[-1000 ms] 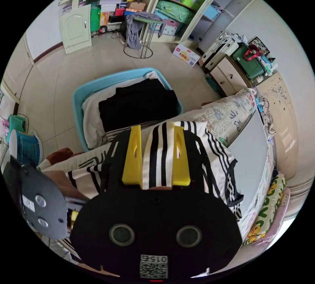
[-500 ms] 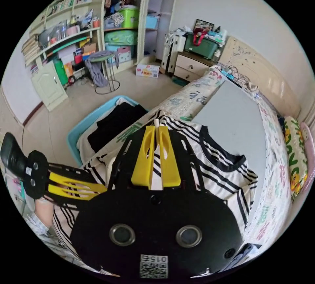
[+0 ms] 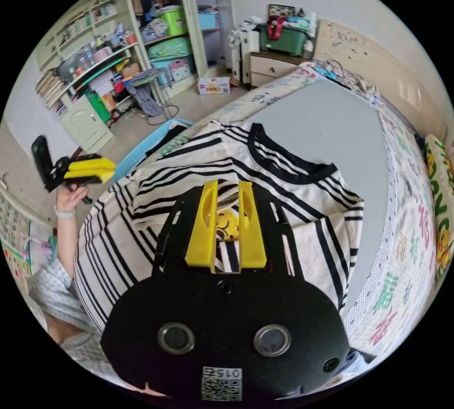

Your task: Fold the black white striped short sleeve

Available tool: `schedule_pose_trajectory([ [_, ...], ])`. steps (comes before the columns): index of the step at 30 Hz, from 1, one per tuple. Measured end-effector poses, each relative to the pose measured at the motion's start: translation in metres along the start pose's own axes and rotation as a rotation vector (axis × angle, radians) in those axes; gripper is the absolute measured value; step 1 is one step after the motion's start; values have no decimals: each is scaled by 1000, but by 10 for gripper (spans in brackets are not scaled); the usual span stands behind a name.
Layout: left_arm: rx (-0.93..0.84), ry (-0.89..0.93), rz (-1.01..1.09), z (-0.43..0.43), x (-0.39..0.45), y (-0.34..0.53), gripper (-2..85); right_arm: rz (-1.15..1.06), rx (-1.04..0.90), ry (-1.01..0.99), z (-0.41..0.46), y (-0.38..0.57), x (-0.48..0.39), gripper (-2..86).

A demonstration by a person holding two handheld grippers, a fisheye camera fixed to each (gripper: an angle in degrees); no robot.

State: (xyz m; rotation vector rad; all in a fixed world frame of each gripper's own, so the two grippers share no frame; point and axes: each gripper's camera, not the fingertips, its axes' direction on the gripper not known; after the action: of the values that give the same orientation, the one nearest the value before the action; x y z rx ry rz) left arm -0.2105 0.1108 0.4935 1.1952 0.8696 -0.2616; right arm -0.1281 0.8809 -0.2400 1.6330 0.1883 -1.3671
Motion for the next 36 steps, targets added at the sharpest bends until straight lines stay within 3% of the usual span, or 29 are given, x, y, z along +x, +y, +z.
schedule_pose_trajectory([
  [4, -87, 59, -51, 27, -20, 21, 66, -363, -131, -227, -1, -12, -59, 100],
  [9, -173, 17, -31, 57, -16, 38, 58, -605, -346, -152, 24, -14, -112, 115],
  [14, -199, -11, -40, 67, -20, 58, 22, -552, -381, -75, 38, -18, -102, 28],
  [21, -197, 34, -31, 66, -13, 84, 11, -662, -435, -135, 31, -3, -104, 18],
  [26, -263, -8, -26, 80, -7, 104, 16, -604, -450, -212, 25, -7, -96, 64],
  [29, -252, -6, -54, 76, -11, 119, 29, -477, -341, -172, 8, -11, -72, 77],
  [33, -59, 7, -198, 37, -28, 144, 70, -34, -65, -52, -13, -16, -4, 90],
  [36, 31, 59, -336, 25, -49, 158, 72, 98, -63, 16, -2, -4, 26, 93],
])
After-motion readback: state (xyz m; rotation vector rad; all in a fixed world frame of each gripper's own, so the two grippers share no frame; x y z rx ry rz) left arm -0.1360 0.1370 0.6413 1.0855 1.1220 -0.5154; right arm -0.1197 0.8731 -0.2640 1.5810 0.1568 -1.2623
